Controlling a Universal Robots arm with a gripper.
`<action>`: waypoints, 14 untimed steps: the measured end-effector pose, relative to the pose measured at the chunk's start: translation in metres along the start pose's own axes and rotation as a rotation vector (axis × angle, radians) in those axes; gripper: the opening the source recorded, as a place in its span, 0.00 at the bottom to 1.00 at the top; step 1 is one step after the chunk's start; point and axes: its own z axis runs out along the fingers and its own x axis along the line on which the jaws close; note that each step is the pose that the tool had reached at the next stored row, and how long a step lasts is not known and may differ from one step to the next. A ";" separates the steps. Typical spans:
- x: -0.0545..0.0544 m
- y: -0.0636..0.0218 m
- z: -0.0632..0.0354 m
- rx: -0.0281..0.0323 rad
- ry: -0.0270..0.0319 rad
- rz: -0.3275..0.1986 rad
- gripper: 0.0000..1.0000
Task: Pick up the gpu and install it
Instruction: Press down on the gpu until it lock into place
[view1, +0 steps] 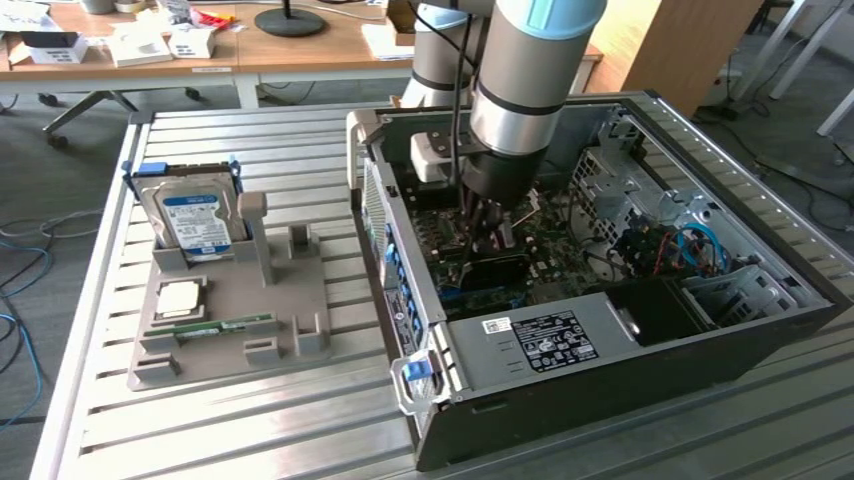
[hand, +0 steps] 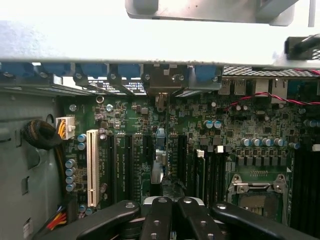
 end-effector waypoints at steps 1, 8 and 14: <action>0.000 0.0000 -0.0012 0.0001 -0.0003 0.000 0.11; -0.001 -0.0002 -0.0134 -0.0001 0.0002 0.000 0.11; -0.001 -0.0003 -0.0258 -0.0001 0.0002 0.000 0.11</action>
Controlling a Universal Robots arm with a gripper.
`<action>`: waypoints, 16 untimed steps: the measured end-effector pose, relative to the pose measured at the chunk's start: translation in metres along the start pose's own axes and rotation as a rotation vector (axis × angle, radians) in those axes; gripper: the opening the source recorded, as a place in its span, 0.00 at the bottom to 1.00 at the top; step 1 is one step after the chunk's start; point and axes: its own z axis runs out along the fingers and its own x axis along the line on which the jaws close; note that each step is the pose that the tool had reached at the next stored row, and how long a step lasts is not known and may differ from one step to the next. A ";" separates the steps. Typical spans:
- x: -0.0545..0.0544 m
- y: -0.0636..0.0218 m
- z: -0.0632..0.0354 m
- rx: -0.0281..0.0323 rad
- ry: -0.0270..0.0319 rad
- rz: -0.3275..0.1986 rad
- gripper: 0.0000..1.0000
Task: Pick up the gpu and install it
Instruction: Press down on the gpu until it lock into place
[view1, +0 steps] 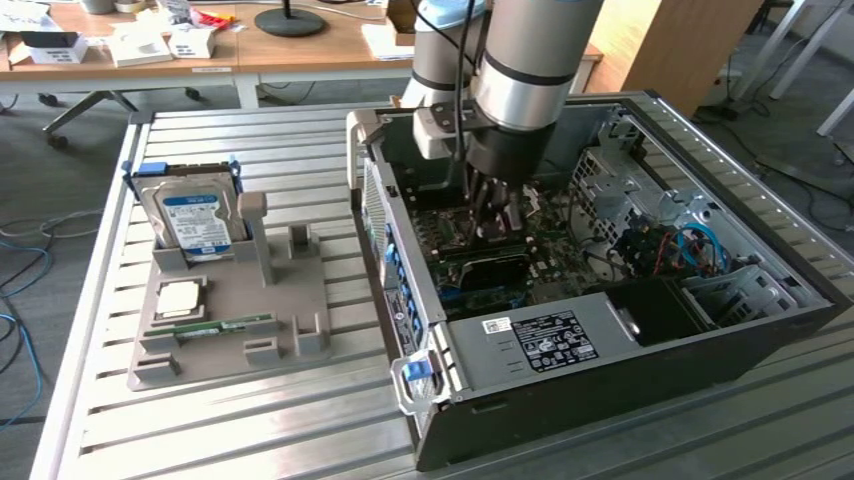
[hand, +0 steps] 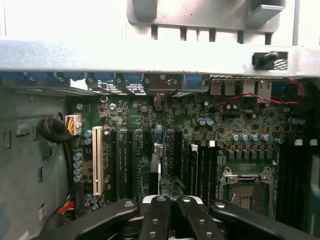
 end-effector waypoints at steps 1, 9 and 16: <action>0.000 0.0000 -0.0020 0.0000 0.0000 0.000 0.11; -0.001 -0.0002 -0.0179 0.0000 -0.0001 0.000 0.11; -0.001 -0.0004 -0.0289 0.0000 0.0000 0.000 0.11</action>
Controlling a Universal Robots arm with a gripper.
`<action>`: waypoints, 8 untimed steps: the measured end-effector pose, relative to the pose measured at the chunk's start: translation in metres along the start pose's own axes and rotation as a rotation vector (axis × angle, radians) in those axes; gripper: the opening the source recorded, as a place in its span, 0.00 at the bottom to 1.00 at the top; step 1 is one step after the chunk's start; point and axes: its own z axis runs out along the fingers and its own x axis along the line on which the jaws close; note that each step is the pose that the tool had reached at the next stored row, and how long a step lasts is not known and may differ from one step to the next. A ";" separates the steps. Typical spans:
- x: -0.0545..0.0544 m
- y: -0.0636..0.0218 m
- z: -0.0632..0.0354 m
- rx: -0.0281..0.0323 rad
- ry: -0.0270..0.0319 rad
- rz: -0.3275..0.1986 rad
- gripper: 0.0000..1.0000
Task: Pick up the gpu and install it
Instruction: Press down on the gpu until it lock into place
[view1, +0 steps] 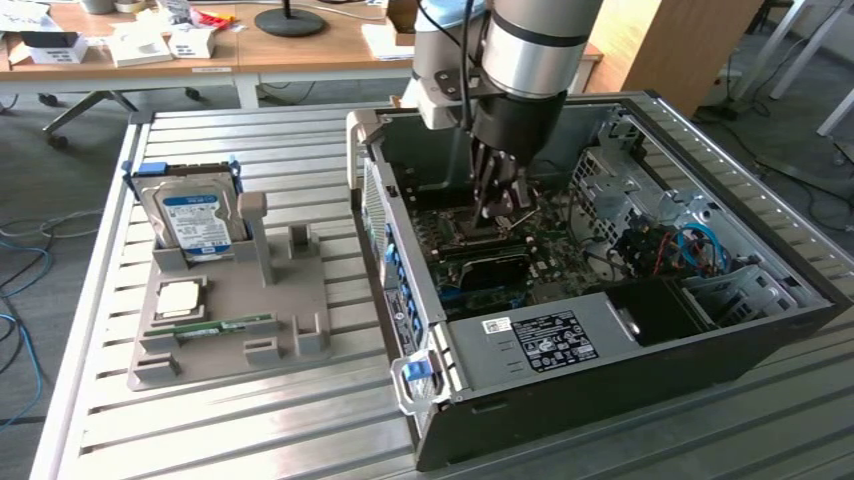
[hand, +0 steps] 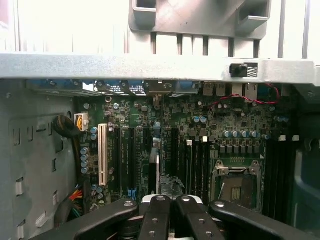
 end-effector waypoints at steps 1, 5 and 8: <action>0.000 0.0000 -0.0005 0.0000 0.0000 0.000 0.11; 0.000 0.0000 -0.0005 0.0000 0.0001 0.000 0.11; 0.000 0.0000 -0.0005 -0.0001 0.0002 0.000 0.11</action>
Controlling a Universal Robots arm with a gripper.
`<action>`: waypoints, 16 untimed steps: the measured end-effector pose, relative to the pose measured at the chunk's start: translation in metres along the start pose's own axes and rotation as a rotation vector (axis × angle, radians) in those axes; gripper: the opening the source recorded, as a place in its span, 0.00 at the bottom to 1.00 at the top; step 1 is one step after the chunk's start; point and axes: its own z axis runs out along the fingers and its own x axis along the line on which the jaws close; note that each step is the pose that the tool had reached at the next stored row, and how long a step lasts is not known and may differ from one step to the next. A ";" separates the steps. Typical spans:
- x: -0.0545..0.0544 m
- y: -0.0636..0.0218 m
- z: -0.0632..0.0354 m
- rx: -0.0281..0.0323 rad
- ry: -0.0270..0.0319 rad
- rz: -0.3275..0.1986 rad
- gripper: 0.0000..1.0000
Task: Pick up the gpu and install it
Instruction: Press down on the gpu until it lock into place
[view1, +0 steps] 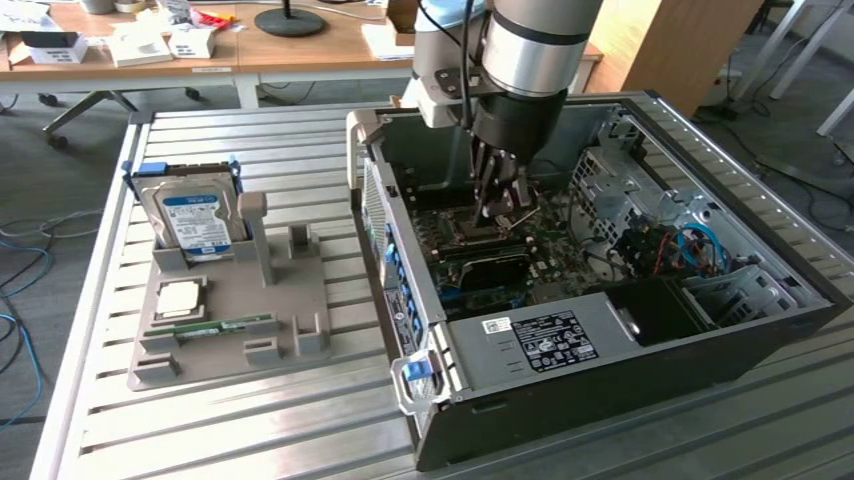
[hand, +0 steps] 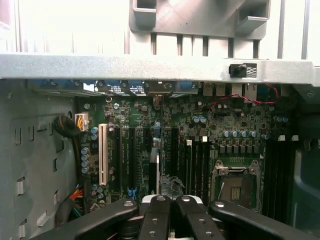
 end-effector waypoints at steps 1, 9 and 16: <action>0.000 0.0000 0.0000 0.0000 0.0000 0.000 0.11; 0.000 -0.0069 0.0000 0.0000 0.0001 0.000 0.11; 0.000 -0.0151 0.0001 0.0000 0.0001 0.000 0.11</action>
